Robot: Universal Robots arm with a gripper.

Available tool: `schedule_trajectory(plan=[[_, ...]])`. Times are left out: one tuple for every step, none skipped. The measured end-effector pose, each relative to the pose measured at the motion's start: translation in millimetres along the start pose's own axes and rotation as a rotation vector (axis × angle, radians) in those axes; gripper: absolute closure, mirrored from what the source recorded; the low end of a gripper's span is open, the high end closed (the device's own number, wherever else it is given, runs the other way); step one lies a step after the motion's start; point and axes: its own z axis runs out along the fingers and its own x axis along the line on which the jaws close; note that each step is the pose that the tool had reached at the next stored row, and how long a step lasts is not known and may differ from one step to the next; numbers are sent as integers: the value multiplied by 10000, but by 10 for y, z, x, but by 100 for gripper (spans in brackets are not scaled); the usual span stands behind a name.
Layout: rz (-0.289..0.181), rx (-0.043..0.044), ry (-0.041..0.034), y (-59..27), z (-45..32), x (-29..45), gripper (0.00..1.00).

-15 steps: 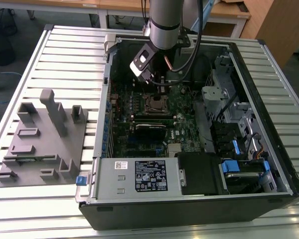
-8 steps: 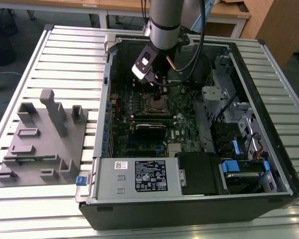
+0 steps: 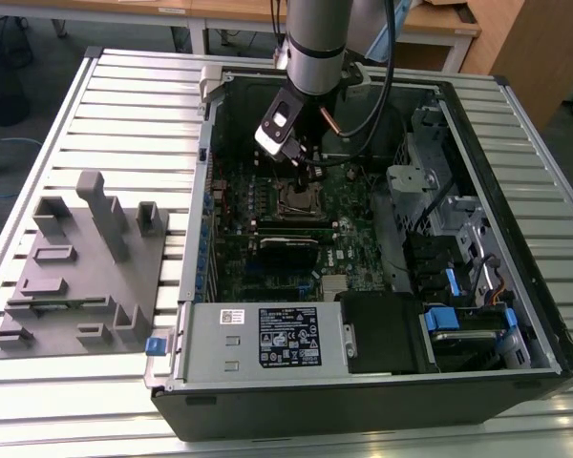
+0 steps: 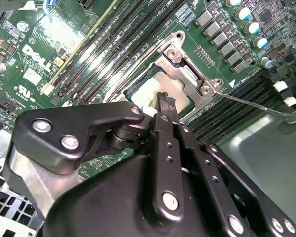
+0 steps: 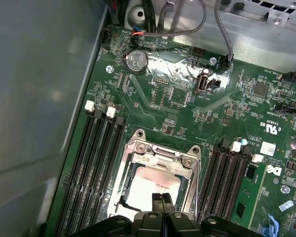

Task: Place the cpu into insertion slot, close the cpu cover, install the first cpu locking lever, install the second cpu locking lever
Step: 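Close the cpu cover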

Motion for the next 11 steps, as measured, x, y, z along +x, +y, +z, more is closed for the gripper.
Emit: schedule_trajectory(plan=[[-2, 0, 0, 0, 0, 0, 90], [-3, 0, 0, 0, 0, 0, 90], [-8, 0, 0, 0, 0, 0, 90], [-40, 0, 1, 0, 0, 0, 90], [-114, 1, 3, 0, 0, 0, 90], [-217, 2, 4, 0, 0, 0, 90], [-329, 3, 7, 0, 0, 0, 90], [-424, 4, 10, 0, 0, 0, 90], [-468, 4, 11, 0, 1, 0, 90], [-471, 5, 11, 0, 0, 0, 90], [-472, 5, 11, 0, 0, 0, 90]])
